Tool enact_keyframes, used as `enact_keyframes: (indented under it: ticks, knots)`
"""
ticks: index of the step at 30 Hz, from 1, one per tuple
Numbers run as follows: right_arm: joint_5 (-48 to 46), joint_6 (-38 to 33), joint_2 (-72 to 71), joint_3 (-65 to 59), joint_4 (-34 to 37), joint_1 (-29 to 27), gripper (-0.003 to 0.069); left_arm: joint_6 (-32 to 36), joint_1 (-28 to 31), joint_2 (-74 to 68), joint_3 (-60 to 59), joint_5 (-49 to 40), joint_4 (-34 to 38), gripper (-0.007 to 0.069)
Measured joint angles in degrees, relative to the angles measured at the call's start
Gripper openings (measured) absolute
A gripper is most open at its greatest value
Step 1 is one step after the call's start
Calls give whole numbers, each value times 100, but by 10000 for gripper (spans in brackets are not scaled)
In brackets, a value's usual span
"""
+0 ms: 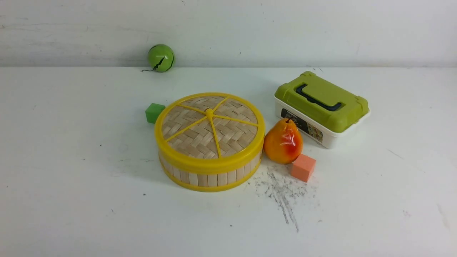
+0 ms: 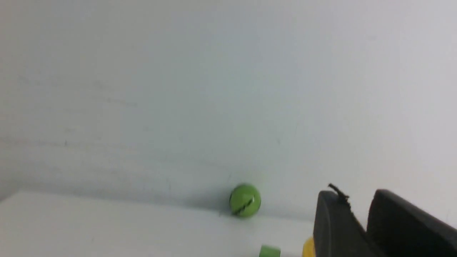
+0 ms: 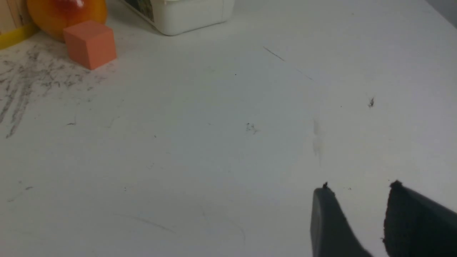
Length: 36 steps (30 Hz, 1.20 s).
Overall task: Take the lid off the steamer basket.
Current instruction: Use the left arm to lift the lid of the steamer
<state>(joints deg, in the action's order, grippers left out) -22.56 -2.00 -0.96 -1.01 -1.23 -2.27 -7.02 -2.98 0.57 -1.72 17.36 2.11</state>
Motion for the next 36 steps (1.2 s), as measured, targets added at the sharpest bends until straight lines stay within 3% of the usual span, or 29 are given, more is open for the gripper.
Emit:
enact_keyframes:
  ticks: [3,7,12,14,20,23,31,36]
  knots:
    - [0,0,0,0,0,0,240,-6,0,0,0,432,0,147]
    - [0,0,0,0,0,0,240,-530,0,0,0,994,5,153]
    - [0,0,0,0,0,0,240,-1935,0,0,45,1324,5,155]
    - [0,0,0,0,0,0,240,-2045,0,0,183,1038,5,148]
    - [0,0,0,0,0,0,240,-2024,0,-353,2082,-1782,-76,-13]
    - [0,0,0,0,0,0,240,-1872,0,-1001,2734,-2619,-211,-13]
    - [0,0,0,0,0,0,240,-1901,0,-2988,3266,-2815,-951,-13]
    - [0,0,0,0,0,0,240,-2124,6,-4202,3608,-3560,-513,-13]
